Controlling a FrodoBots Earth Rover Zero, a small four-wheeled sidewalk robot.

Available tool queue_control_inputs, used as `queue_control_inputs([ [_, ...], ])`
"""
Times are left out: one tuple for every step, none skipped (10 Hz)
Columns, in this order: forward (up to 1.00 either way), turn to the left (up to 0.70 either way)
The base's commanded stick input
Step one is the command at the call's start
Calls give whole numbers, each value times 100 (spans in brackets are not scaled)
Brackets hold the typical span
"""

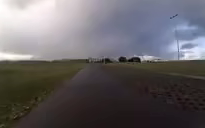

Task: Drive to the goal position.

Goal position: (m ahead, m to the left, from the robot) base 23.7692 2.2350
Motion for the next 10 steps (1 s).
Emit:
queue_control_inputs([
  [70, 0],
  [70, 0],
  [70, 0],
  [70, 0],
  [70, 0],
  [70, 0],
  [70, 0],
  [70, 0],
  [70, 0],
  [70, 0],
])
